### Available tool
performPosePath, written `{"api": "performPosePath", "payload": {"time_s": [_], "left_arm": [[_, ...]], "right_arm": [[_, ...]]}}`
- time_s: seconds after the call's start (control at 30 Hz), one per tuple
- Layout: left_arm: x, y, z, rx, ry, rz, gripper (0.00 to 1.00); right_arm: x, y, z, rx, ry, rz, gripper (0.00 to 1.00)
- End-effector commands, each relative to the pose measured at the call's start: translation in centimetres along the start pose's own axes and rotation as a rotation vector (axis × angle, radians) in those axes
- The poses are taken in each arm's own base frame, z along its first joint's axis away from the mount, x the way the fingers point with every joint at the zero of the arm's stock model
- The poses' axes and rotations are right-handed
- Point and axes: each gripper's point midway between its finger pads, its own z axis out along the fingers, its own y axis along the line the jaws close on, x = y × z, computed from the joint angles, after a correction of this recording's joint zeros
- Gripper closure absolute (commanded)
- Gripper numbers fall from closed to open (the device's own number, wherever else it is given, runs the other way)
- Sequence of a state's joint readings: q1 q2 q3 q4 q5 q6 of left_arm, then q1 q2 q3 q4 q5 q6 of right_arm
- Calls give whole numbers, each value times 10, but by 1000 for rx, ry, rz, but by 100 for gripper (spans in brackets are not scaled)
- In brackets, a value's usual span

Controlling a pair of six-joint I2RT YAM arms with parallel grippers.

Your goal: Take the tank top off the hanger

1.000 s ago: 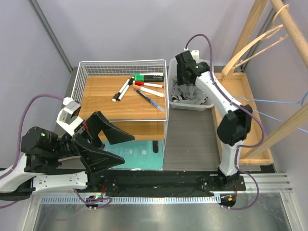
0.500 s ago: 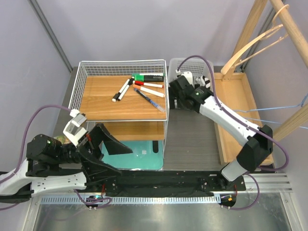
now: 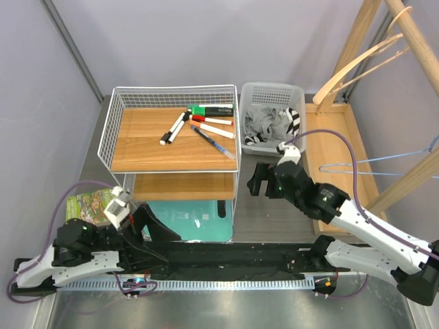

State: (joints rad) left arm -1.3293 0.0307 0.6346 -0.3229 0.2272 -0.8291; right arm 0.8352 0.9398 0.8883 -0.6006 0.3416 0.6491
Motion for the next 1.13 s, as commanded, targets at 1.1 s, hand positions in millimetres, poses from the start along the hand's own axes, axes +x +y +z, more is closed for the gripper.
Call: {"api": "performPosePath", "payload": {"time_s": [1.1], "left_arm": [[143,129,25,-80,123,-328,7]], "right_arm": [[143,-34,29,-417,-110,481,0]]}}
